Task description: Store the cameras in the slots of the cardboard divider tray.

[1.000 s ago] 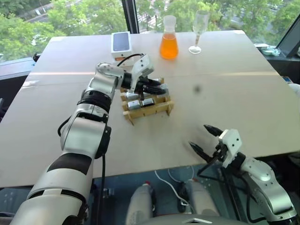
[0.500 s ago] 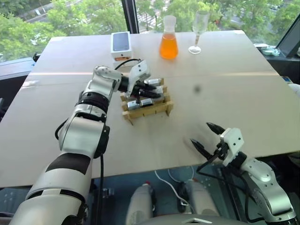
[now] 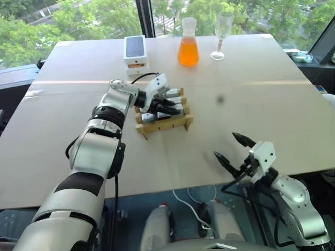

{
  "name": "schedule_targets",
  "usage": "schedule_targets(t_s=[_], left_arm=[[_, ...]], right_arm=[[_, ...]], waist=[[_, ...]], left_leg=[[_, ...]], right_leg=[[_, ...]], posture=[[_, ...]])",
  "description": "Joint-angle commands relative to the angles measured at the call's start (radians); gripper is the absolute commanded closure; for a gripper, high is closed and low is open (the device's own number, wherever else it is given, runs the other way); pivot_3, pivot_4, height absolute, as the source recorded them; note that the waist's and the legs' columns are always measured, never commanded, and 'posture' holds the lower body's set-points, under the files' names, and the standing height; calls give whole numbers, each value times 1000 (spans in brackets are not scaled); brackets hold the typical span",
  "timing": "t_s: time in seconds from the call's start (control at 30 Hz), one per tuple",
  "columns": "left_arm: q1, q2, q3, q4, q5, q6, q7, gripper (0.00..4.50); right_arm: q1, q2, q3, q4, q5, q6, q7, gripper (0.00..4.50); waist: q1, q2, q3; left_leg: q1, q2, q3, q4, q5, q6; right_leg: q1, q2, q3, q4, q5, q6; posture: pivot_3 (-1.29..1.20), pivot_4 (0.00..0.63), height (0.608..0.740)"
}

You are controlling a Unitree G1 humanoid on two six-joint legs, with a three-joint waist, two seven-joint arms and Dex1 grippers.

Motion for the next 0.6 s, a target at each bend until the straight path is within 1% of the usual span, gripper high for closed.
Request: schedule_targets(t_s=[0.03, 0.23, 0.27, 0.3, 0.33, 0.37, 0.4, 0.43, 0.47, 0.6], left_arm=[[7, 2, 6, -12, 9, -3, -11, 3702], [12, 3, 11, -14, 13, -14, -10, 3702], [12, 2, 14, -14, 11, -16, -5, 3202], [13, 3, 13, -15, 12, -22, -3, 3202], [14, 3, 13, -14, 15, -28, 11, 2592], [15, 4, 14, -12, 18, -34, 26, 2417], [15, 5, 14, -12, 19, -38, 32, 2102], [14, 9, 18, -13, 16, -40, 33, 1539], [10, 13, 27, -18, 8, -41, 37, 1200], [14, 44, 88, -95, -64, -37, -21, 1200]], right_arm=[[-7, 3, -11, -6, 2, -30, 11, 0], [-14, 8, -10, 1, 10, -34, 26, 0], [-15, 7, -9, 1, 12, -34, 30, 0], [-15, 7, -8, 1, 13, -33, 33, 0], [-15, 6, -8, 2, 13, -32, 35, 0], [-15, 6, -8, 3, 13, -31, 38, 0], [-14, 7, -9, 3, 13, -30, 41, 0], [-14, 7, -8, 2, 13, -29, 42, 0], [-12, 7, -8, 0, 13, -28, 44, 0], [-3, 3, -11, -4, 15, -23, 51, 0]], waist=[[0, 0, 0], [0, 0, 0], [0, 0, 0], [0, 0, 0], [0, 0, 0], [1, 0, 0], [1, 0, 0], [2, 0, 0], [2, 0, 0], [0, 0, 0]], left_leg=[[0, 0, 0, 0, 0, 0], [0, 0, 0, 0, 0, 0], [0, 0, 0, 0, 0, 0], [0, 0, 0, 0, 1, -1], [0, 0, 0, 0, 2, -3], [0, 0, 0, 0, 2, -3], [0, 0, 0, 0, 2, -3], [0, 0, 0, 0, 2, -3], [0, 0, 0, 0, 2, -3], [0, 0, 0, 1, 2, -3]], right_leg=[[0, 0, 0, 0, 0, 0], [0, 0, 0, 0, 0, 0], [0, 0, 0, 0, 0, 0], [0, 0, 0, 0, 0, 0], [0, 0, 0, 0, 0, 0], [0, 0, 0, 0, 0, 0], [0, 0, 0, 0, 0, 0], [0, 0, 0, 0, 0, 0], [0, 0, 0, 1, 0, 0], [0, 0, 0, 1, 0, 0]], posture=[[0, 150, 740], [0, 150, 740], [0, 150, 740], [0, 150, 740], [0, 150, 740], [0, 150, 740], [0, 150, 740], [0, 150, 740], [0, 150, 740], [0, 150, 740]])
